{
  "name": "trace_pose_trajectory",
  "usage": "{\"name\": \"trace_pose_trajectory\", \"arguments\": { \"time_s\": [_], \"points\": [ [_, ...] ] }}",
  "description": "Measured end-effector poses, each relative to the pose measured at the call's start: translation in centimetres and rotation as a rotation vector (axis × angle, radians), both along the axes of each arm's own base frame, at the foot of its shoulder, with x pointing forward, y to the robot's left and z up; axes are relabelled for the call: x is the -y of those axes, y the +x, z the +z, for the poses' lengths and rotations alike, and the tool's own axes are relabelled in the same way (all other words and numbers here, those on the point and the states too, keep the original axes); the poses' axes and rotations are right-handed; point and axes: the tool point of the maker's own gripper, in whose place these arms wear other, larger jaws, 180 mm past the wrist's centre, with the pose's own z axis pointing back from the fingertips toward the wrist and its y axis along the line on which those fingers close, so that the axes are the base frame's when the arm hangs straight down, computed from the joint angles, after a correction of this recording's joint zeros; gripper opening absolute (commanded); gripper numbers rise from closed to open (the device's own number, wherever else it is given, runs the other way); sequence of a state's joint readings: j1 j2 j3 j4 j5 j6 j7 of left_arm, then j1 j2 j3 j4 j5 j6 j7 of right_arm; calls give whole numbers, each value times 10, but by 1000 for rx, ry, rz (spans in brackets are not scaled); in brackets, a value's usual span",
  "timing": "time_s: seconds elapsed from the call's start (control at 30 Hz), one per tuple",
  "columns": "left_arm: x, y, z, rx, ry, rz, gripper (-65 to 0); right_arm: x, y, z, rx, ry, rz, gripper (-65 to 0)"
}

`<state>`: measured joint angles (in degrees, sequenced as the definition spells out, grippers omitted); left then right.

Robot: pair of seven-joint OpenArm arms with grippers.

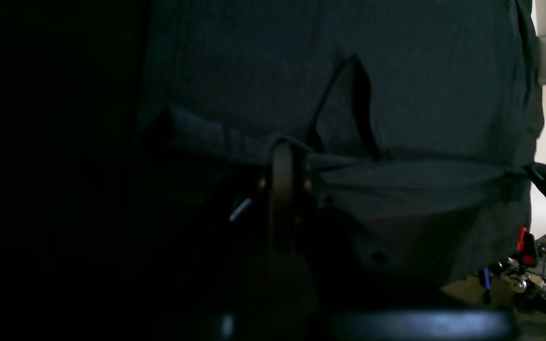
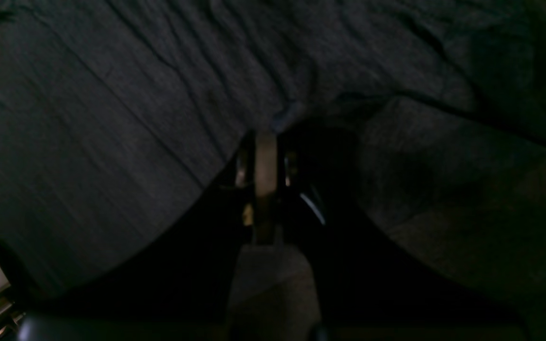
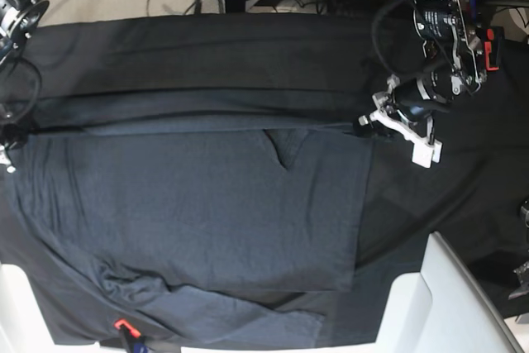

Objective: Fold the T-shirt properly
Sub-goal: 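Drag the shirt edge with the left gripper to smooth the fabric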

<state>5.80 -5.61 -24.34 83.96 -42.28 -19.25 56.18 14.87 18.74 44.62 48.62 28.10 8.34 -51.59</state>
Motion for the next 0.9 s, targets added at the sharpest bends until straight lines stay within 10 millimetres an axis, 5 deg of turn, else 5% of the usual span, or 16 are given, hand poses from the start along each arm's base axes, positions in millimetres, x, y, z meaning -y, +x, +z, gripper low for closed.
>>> {"name": "trace_pose_trajectory", "arguments": {
  "time_s": [0.3, 0.43, 0.6, 0.9],
  "points": [
    [-1, 13, 4, 17, -8, 5, -640, 1, 5, 3, 16, 2, -8, -605],
    [-4, 12, -7, -12, 9, 11, -467, 9, 15, 10, 63, -33, -30, -447],
    [-11, 22, -1, 44, 14, 57, -278, 14, 18, 12, 86, -60, -47, -345],
    [-11, 22, 10, 74, 31, 48, -237, 26, 22, 30, 140, -124, -56, -330]
  ]
}}
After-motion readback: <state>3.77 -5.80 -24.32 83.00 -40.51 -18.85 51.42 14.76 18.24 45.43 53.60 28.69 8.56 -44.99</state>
